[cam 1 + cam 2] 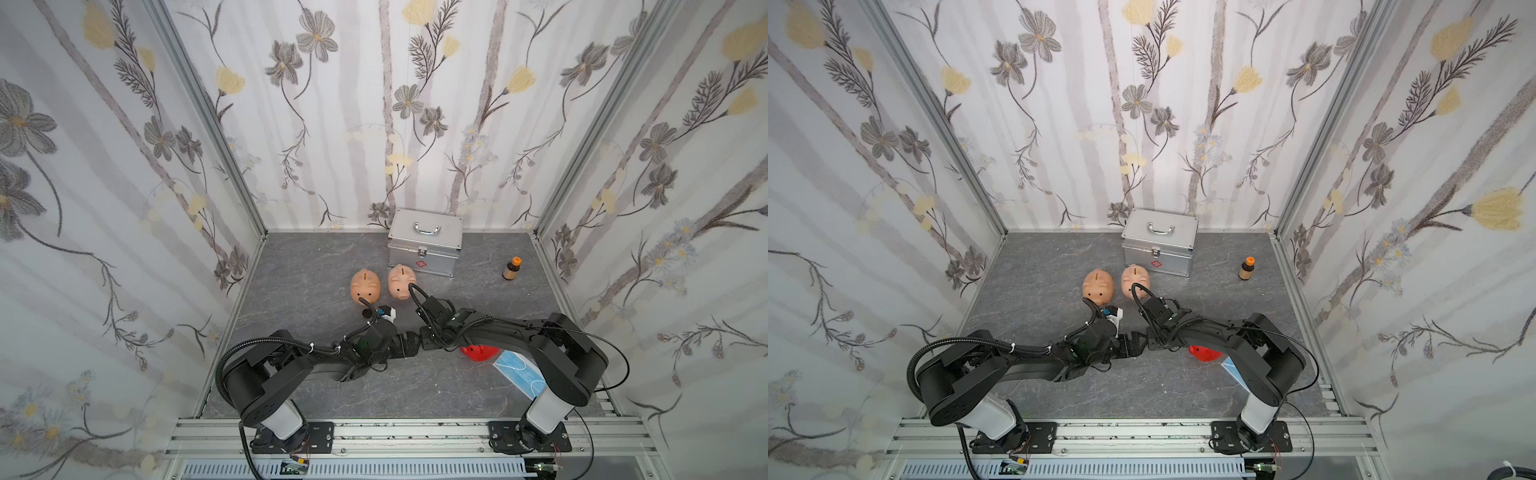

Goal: Open piggy banks
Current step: Pick up the lid from the center of the board, then place the lid at the center of the board.

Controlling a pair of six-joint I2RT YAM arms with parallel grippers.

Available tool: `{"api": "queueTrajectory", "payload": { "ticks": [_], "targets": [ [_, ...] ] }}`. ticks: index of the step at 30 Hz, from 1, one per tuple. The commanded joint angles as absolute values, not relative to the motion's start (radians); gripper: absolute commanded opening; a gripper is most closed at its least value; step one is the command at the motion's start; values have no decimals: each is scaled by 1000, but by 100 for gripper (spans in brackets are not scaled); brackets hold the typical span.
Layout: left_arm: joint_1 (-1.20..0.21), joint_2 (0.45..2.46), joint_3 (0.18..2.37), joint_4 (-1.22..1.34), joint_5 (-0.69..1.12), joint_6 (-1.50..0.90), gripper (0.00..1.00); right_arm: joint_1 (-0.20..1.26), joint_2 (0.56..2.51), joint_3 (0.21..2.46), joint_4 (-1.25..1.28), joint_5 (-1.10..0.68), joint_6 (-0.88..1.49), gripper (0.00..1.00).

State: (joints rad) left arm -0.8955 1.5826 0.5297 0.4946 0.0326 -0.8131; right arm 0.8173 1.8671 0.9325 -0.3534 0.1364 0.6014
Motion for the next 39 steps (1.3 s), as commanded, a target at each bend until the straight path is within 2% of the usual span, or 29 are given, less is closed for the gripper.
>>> {"api": "queueTrajectory", "payload": {
  "ticks": [1,4,12,18,23,33,39],
  "targets": [
    [-894,1579,523,492,15,-826,100,818,1887,928,-385,132,606,6],
    [-895,1568,521,486,11,-823,100,819,1890,930,-388,129,605,0],
    [-895,1479,497,465,-13,-807,100,816,1824,911,-337,53,595,0],
    [-889,1355,503,355,-72,-768,100,782,1701,845,-154,-91,617,0],
    [-841,1281,492,327,-66,-772,100,700,1660,811,-18,-145,683,0],
    [-678,1311,478,382,58,-795,100,657,1797,869,172,-212,812,0],
    [-638,1321,486,395,91,-798,100,658,1895,926,213,-218,848,0]
  ]
}}
